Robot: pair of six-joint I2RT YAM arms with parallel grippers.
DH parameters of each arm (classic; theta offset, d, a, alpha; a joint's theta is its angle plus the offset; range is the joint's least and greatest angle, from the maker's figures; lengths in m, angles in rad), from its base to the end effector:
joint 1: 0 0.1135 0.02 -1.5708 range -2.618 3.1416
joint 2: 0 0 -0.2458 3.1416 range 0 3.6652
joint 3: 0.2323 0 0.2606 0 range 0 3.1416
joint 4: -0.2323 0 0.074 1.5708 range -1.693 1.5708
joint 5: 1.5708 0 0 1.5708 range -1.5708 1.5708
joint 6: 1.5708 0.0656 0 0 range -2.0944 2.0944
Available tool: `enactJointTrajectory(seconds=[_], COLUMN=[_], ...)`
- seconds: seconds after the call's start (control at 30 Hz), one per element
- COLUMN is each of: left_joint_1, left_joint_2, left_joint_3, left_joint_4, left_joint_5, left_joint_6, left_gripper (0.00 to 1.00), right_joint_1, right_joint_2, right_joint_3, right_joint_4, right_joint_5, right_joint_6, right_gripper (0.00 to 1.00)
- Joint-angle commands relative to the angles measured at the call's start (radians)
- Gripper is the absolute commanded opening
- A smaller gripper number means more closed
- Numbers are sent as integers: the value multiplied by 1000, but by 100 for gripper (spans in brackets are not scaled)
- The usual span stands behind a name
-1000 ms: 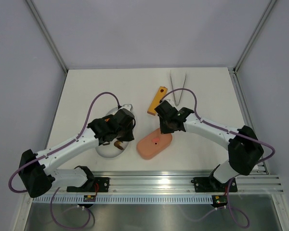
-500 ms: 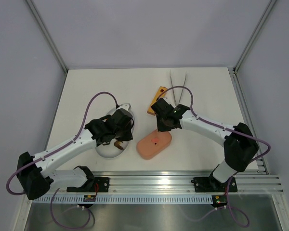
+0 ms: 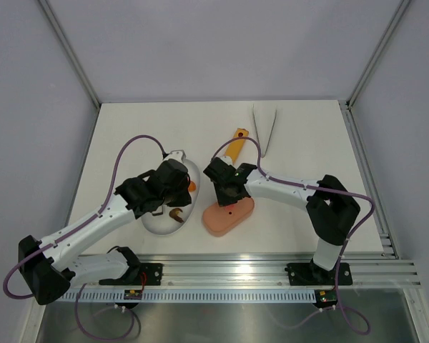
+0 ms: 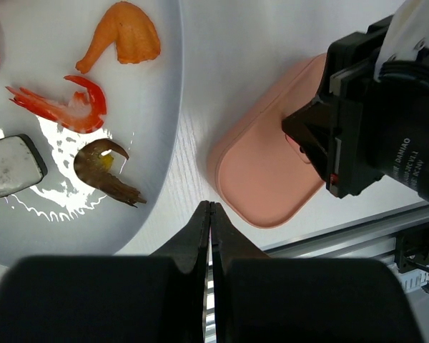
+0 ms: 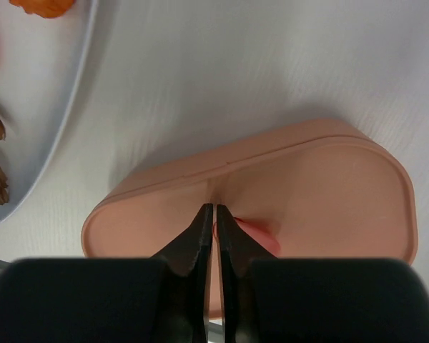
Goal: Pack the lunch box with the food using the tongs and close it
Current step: Close the box lid on the packing box.
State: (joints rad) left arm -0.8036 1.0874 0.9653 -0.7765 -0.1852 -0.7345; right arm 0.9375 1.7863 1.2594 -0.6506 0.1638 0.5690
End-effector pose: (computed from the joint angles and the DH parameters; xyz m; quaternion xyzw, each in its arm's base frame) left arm 0.1829 -0.1723 0.2514 0.0020 0.9405 -0.1657 0.2967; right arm 0.2306 0.2960 0.1498 -0.1634 0.9638 0.0747 0.1969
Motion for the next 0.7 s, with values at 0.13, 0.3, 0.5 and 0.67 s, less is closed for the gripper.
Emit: enactJointTrajectory(seconds=[0.13,0.3,0.5,0.67], left_joint_1=[9,9,7,9], left_joint_2=[-15,-11,-34,-29], left_joint_3=[10,9,4,-10], left_joint_4=[17,22,23,32], left_joint_5=[-19,-17,-28,-19], left_joint_6=[1,0,-6,-8], left_gripper=[0,0,0,0], right_joint_1=[26,23,-19,-20], right_joint_2=[-51,-152,-176,-130], right_joint_3=[41,71,-18,-133], right_joint_4=[-29,-86,-64,9], right_joint_5=[32,161,157,103], right_joint_6=[-3,-8,28,75], right_gripper=[14,18,20,20])
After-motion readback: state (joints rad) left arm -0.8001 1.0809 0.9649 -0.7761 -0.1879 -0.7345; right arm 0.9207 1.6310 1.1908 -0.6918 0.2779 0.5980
